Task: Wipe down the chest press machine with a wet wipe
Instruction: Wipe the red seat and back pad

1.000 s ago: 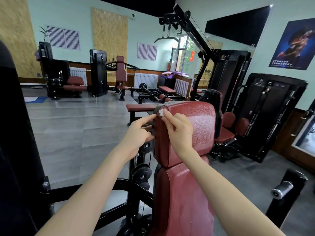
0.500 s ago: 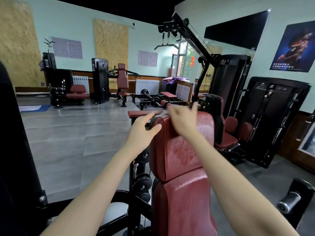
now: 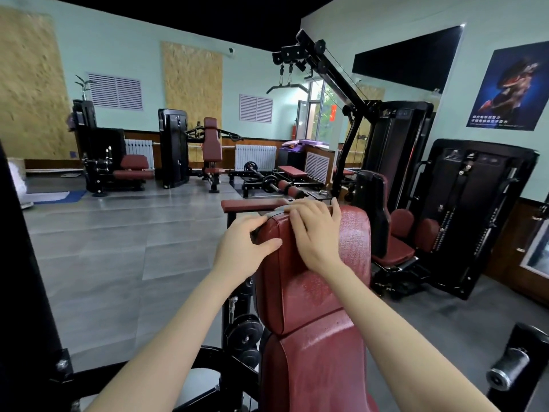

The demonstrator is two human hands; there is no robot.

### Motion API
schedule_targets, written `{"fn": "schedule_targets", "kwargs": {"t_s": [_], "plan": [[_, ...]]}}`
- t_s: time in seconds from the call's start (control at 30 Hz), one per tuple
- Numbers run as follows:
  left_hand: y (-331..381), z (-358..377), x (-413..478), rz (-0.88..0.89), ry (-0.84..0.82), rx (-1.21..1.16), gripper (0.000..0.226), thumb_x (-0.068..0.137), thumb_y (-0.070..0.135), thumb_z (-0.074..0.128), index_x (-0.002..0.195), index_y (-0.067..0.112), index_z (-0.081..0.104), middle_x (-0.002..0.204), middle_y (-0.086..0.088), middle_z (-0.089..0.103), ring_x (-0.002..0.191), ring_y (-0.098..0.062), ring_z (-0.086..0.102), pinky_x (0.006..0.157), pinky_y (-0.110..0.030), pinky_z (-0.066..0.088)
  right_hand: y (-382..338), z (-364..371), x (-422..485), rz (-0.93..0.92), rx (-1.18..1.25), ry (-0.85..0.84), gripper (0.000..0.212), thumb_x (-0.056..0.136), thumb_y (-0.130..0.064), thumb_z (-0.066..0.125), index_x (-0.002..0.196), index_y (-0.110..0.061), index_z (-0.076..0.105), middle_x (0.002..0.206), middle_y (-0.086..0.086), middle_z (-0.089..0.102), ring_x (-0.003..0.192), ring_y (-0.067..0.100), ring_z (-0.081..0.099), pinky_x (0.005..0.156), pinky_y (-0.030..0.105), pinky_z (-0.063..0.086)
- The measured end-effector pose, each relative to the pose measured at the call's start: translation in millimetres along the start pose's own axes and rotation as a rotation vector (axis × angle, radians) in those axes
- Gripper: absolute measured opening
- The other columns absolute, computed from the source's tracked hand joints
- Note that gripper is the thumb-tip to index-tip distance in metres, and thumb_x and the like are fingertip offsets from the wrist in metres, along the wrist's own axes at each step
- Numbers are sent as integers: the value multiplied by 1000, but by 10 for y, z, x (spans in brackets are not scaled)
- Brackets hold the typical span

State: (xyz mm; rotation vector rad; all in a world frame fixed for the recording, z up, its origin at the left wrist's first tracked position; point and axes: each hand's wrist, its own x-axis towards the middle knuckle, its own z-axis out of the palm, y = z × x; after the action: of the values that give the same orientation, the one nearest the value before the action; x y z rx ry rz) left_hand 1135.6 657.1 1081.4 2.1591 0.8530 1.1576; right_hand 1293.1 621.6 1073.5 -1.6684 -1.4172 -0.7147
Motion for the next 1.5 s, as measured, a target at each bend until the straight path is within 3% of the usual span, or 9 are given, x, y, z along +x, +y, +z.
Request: {"fn": "schedule_targets", "kwargs": {"t_s": [0.1,0.27,0.57,0.73,0.93,1.1,1.2,1.4,1.5], "plan": [[-18,-15,10,5,-1,-7,55,75,26,77,126,16,58,124,4,56,112,-11,52,89,-18,33,182,-60,62,-118,-17,-10,42,98,-37,28,97,-25,68,102,-12,67,102,13,55,112,51,13],[-37,-16,1,-4,2,-47,53,75,23,76,125,17,59,122,5,56,109,-8,52,90,-18,33,956,-214,77,319,55,25,52,95,-39,16,109,-22,63,114,-4,64,113,21,54,114,55,7],[-43,33,-45,5,15,-76,51,80,24,72,128,17,56,123,3,54,112,-8,49,92,-18,31,776,168,-749,803,260,344,49,102,-30,21,142,-7,39,143,9,46,134,25,39,117,46,16],[-13,74,-100,11,21,-60,52,85,23,66,134,15,50,130,1,49,109,-1,41,90,-12,26,693,255,-1129,807,287,289,64,94,-37,18,147,-1,24,153,12,28,143,22,23,118,41,14],[39,130,-184,-11,40,-87,52,90,23,59,139,15,43,136,1,44,114,-3,38,95,-17,26,479,318,-1467,744,204,131,51,101,-16,30,146,5,19,155,25,12,144,37,7,117,41,5],[42,129,-210,-22,64,-108,51,90,22,60,138,15,44,129,7,45,115,-4,39,96,-18,27,-220,395,-1558,521,184,45,63,96,-33,13,149,1,12,156,17,1,143,35,-9,117,41,-7],[22,134,-245,-18,75,-112,51,90,19,59,138,14,44,141,1,44,127,-9,39,101,-16,26,-151,400,-1633,397,22,22,60,97,-35,16,149,-4,16,157,14,12,145,34,4,116,47,0],[-42,151,-362,2,82,-138,53,90,9,58,140,13,40,145,3,39,122,5,30,90,7,19,671,300,-1299,780,-19,99,62,96,-33,16,148,0,16,156,20,15,145,33,11,115,56,4],[-61,177,-359,-8,106,-177,53,90,7,59,139,13,41,144,3,40,120,7,29,83,13,18,518,308,-1140,654,120,134,61,97,-32,17,149,-1,10,157,21,4,145,35,0,117,49,-3]]}}
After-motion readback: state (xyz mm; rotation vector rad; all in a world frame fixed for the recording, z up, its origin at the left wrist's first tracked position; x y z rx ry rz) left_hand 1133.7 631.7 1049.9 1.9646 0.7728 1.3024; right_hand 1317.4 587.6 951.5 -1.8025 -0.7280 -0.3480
